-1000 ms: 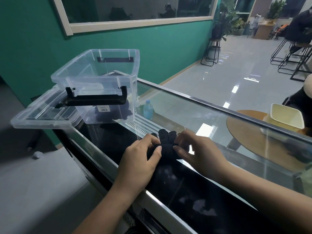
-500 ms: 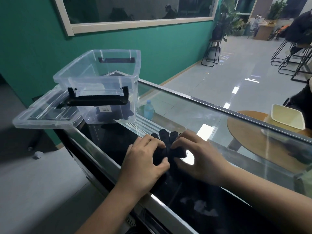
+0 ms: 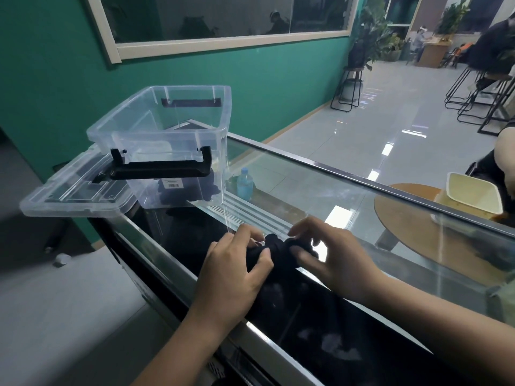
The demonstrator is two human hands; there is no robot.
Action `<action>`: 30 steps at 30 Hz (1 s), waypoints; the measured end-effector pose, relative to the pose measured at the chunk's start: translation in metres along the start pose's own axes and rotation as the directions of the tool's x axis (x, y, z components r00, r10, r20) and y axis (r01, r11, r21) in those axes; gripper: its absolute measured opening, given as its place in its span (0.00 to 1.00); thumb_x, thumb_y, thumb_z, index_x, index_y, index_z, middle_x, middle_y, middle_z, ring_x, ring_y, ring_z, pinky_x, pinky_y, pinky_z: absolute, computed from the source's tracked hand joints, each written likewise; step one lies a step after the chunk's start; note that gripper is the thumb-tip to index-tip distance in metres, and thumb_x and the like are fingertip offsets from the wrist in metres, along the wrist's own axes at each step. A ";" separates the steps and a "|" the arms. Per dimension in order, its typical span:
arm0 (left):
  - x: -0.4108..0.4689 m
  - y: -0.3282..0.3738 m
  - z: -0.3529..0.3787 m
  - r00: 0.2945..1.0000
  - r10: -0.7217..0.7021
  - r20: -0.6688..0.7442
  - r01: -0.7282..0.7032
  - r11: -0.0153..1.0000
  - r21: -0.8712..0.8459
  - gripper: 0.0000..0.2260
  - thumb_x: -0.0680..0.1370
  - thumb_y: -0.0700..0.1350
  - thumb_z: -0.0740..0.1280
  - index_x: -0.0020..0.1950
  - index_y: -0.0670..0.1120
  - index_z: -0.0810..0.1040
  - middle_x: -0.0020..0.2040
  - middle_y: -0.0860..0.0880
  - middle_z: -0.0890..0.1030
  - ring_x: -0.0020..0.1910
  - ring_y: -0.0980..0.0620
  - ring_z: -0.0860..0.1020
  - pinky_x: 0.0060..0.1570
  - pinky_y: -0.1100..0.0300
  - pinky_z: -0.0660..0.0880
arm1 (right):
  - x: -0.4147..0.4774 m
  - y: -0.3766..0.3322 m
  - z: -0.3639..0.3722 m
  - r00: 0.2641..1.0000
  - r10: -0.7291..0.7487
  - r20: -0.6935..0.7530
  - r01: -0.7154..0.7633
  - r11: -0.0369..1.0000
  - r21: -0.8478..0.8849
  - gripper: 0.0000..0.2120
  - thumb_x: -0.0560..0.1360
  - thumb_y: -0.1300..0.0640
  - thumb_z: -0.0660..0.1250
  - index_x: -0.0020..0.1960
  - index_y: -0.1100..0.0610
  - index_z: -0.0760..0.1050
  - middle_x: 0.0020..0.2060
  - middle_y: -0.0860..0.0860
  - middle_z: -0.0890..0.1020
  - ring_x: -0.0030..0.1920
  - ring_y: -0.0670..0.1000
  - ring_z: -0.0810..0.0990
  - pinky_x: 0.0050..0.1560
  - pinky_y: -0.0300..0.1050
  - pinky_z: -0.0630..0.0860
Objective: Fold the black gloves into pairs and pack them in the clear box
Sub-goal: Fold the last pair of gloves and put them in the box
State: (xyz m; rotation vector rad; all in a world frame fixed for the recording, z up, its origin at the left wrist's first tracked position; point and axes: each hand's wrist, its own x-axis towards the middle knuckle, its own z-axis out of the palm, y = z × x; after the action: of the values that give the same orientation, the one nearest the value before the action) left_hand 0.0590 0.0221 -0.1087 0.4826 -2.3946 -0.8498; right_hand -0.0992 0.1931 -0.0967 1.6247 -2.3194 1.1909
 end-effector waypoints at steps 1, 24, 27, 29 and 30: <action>0.001 -0.001 0.001 1.000 -0.012 -0.005 0.012 1.000 0.003 0.06 0.81 0.58 0.66 0.55 0.60 0.76 0.48 0.61 0.78 0.51 0.54 0.76 0.48 0.62 0.73 | 0.001 0.002 0.001 1.000 0.025 -0.009 -0.025 1.000 0.009 0.08 0.80 0.56 0.74 0.56 0.48 0.77 0.41 0.39 0.82 0.42 0.45 0.80 0.47 0.35 0.73; 0.005 0.002 0.005 0.987 0.161 -0.009 -0.160 0.984 0.081 0.15 0.76 0.43 0.78 0.62 0.52 0.85 0.56 0.59 0.80 0.57 0.58 0.80 0.62 0.55 0.80 | 0.002 0.006 0.000 0.983 -0.099 0.155 0.128 0.973 -0.191 0.17 0.79 0.59 0.72 0.67 0.51 0.78 0.58 0.46 0.76 0.51 0.47 0.79 0.50 0.43 0.80; 0.007 0.003 0.004 0.981 0.192 -0.012 -0.191 0.979 0.073 0.14 0.77 0.40 0.77 0.62 0.50 0.85 0.55 0.57 0.81 0.56 0.56 0.81 0.60 0.57 0.80 | 0.005 0.003 -0.002 0.983 -0.115 0.139 0.139 0.975 -0.172 0.16 0.79 0.62 0.72 0.65 0.51 0.81 0.56 0.46 0.78 0.48 0.46 0.79 0.47 0.44 0.80; 0.012 0.003 -0.001 0.980 0.197 -0.013 -0.196 0.979 0.049 0.14 0.77 0.40 0.76 0.62 0.49 0.86 0.54 0.56 0.82 0.56 0.56 0.82 0.60 0.56 0.81 | 0.010 -0.001 -0.006 0.986 -0.117 0.119 0.135 0.978 -0.159 0.16 0.78 0.63 0.73 0.63 0.50 0.82 0.55 0.46 0.79 0.44 0.46 0.79 0.44 0.44 0.79; 0.016 0.004 -0.006 0.979 0.202 -0.018 -0.201 0.979 0.038 0.13 0.78 0.41 0.76 0.62 0.49 0.86 0.55 0.56 0.82 0.56 0.56 0.82 0.60 0.56 0.81 | 0.015 -0.004 -0.010 0.988 -0.117 0.106 0.132 0.979 -0.157 0.16 0.78 0.63 0.74 0.63 0.50 0.82 0.54 0.46 0.80 0.43 0.46 0.79 0.44 0.45 0.79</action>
State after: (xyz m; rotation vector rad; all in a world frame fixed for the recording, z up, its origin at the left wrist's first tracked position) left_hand 0.0494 0.0145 -0.0962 0.2554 -2.3935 -0.7090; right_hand -0.1060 0.1869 -0.0809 1.7739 -2.2622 0.8905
